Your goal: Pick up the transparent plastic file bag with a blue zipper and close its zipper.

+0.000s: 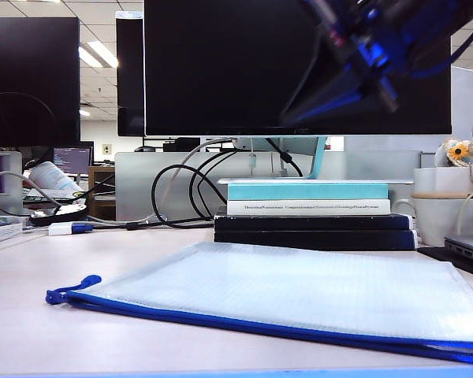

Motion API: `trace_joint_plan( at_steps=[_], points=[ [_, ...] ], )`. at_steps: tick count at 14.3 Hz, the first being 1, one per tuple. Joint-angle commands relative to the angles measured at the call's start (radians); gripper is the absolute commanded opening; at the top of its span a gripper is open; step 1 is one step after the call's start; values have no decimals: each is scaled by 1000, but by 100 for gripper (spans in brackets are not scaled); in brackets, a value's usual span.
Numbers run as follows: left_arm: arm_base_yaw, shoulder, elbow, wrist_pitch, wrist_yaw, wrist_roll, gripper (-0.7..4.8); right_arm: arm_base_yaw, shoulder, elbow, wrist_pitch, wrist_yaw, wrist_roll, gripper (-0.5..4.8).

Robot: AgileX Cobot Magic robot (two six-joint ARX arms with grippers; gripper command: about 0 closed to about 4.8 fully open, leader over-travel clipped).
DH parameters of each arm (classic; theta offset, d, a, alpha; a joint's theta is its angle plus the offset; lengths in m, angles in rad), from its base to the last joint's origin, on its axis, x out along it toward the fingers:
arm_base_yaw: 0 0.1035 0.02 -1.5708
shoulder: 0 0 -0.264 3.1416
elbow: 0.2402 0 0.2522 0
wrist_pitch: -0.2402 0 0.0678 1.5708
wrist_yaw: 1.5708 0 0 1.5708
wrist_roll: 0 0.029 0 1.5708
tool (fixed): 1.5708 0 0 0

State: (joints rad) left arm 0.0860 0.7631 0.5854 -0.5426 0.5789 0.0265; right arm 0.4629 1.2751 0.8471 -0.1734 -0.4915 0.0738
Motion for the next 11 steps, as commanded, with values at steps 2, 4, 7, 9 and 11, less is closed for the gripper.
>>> trace_joint_plan(
  at_steps=[2, 4, 7, 9, 11],
  points=[
    [-389, 275, 151, 50, -453, -16, -5, 1, -2, 5, -45, -7, -49, 1],
    [-436, 666, 253, 119, -349, -61, 34, 27, -2, 5, -121, -9, -56, 36],
    [-436, 748, 289, 87, -264, 11, 89, 27, -2, 5, -121, -8, -56, 46],
    [-436, 748, 289, 60, -300, -2, 89, 27, -1, 5, -97, -4, -56, 46],
    [-444, 750, 289, 55, -332, -14, 89, 27, -1, 5, -71, -4, -56, 46]
  ],
)
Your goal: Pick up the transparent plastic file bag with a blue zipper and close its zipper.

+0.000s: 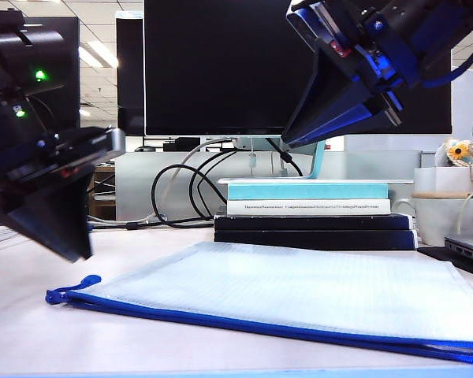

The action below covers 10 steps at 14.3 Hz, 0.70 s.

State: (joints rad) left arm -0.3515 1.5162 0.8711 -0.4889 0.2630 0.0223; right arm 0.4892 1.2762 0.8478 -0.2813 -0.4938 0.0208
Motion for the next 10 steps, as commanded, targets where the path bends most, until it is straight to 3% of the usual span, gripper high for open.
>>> trace_joint_plan(
  at_steps=[1, 4, 5, 8, 10],
  points=[
    [-16, -2, 3, 7, -25, -16, 90, 1, -2, 4, 48, -2, -3, 46],
    [-48, 31, 3, 21, -130, -34, 90, 1, 1, 3, 54, 2, -3, 46],
    [-49, 81, 3, 16, -48, -42, 201, 1, 3, 3, 54, 4, -3, 46],
    [-49, 81, 3, 19, -33, -41, 148, 1, 3, 3, 58, 5, -3, 46],
    [-56, 81, 3, 19, -14, -41, 148, 1, 3, 2, 67, 5, -3, 46]
  ],
)
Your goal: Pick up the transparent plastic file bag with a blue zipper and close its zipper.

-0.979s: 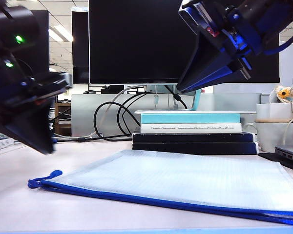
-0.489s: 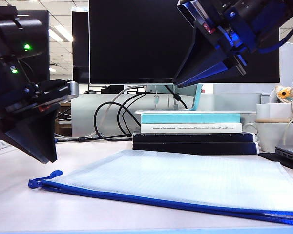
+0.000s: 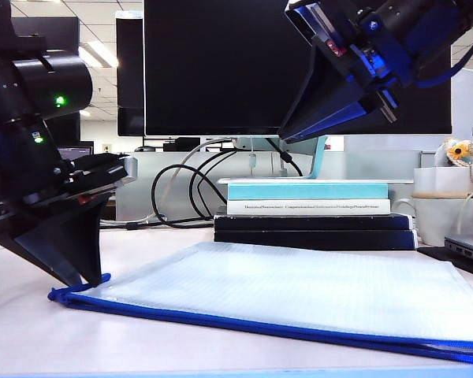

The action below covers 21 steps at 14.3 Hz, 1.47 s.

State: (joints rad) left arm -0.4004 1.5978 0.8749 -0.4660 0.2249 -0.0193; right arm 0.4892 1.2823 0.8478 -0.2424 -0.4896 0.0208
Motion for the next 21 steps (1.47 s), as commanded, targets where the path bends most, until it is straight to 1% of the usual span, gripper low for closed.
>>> trace_joint_plan(
  at_steps=[1, 2, 3, 4, 6, 7, 8, 9, 10, 11, 13, 14, 16, 17, 18, 19, 20, 21],
  points=[
    [-8, 0, -1, -3, 26, 2, 143, 1, -3, 2, 32, 2, -3, 46],
    [-13, 2, -1, -4, 26, 5, 104, 1, -3, 2, 37, 2, -3, 46],
    [-18, 4, -2, -4, 27, 6, 35, 1, -3, 2, 40, 2, -3, 46],
    [-21, 6, -2, -4, 26, 14, -7, 1, -3, 2, 42, 2, -3, 46],
    [-24, 11, -1, -2, 24, 36, -6, 1, -3, 2, 45, 28, -3, 46],
    [-24, 10, 2, -4, 25, 46, -6, 1, -3, 2, 45, 27, -3, 46],
    [-24, 7, 43, -47, 38, 50, -6, 1, -3, 2, 37, 3, -3, 61],
    [-24, 5, 75, -66, 79, 52, -6, 1, -3, 2, 22, -29, -3, 118],
    [-24, 2, 103, -82, 122, 52, -6, 1, -3, 2, -2, -56, -3, 160],
    [-24, -5, 129, -95, 156, 53, -6, 1, -3, 2, -21, -74, -5, 183],
    [-24, -23, 202, -126, 199, 56, -6, 1, -4, 2, -75, -101, -72, 192],
    [-24, -31, 239, -140, 201, 63, -6, 1, -4, 2, -107, -105, -97, 220],
    [-24, -48, 313, -162, 200, 65, -6, 1, -4, 0, -135, -121, -104, 288],
    [-24, -51, 344, -170, 200, 64, -6, 1, -4, 0, -135, -146, -106, 309],
    [-24, -52, 384, -177, 202, 63, -6, 3, -4, 0, -124, -194, -124, 339],
    [-26, -52, 415, -172, 207, 40, -6, 17, -5, 0, -92, -230, -127, 343],
    [-37, -53, 435, -143, 282, 2, -6, 63, -8, 0, -9, -193, -129, 343],
    [-61, -55, 435, -77, 353, -50, -6, 131, -8, 0, 119, -5, -132, 343]
  ],
)
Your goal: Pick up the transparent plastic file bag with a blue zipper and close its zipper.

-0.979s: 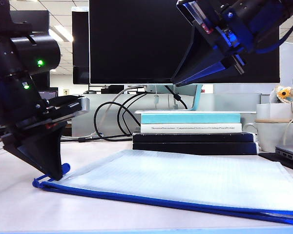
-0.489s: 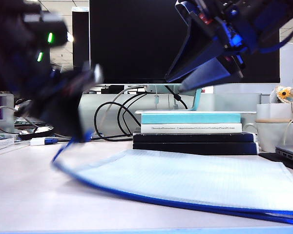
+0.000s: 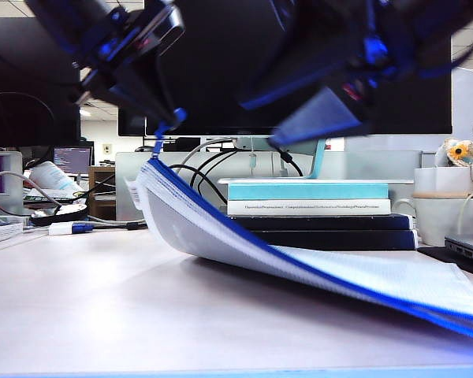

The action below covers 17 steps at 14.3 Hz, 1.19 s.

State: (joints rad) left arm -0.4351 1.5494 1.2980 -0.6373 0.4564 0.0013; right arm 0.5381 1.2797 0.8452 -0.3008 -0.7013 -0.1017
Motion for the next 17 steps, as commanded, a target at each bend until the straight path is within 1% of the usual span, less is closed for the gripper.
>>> trace_joint_plan(
  at_steps=[1, 3, 6, 7, 8, 9, 10, 11, 12, 14, 15, 16, 17],
  points=[
    [-35, -6, 13, 134, 219, -103, -6, 108, -1, 2, 243, 310, -18, 342],
    [-35, -11, 13, 176, 264, -134, -6, 112, 0, 2, 271, 312, -24, 342],
    [-35, -28, 13, 248, 329, -187, -6, 112, 0, 2, 276, 343, -23, 341],
    [-37, -43, 13, 292, 335, -220, -6, 112, 3, 2, 284, 344, -23, 341],
    [-40, -47, 13, 314, 377, -245, -6, 112, 11, 2, 298, 346, -23, 340],
    [-40, -48, 13, 323, 415, -253, -6, 112, 11, 2, 306, 364, -23, 337],
    [-42, -48, 12, 333, 424, -269, -6, 113, 11, 2, 317, 368, -22, 331],
    [-54, -48, 12, 341, 428, -271, -6, 113, 11, 2, 332, 372, -22, 302],
    [-54, -48, 12, 355, 462, -278, -6, 113, 11, 2, 340, 387, -22, 299],
    [-67, -48, 12, 380, 480, -290, -6, 113, 12, 2, 342, 417, -23, 147],
    [-67, -48, 12, 392, 485, -296, -6, 113, 12, 2, 341, 423, -23, 93],
    [-67, -49, 12, 400, 486, -296, -6, 113, 12, 2, 339, 423, -23, -3],
    [-66, -49, 12, 400, 483, -229, 4, 112, 12, 2, 338, 423, -23, -4]
  ],
)
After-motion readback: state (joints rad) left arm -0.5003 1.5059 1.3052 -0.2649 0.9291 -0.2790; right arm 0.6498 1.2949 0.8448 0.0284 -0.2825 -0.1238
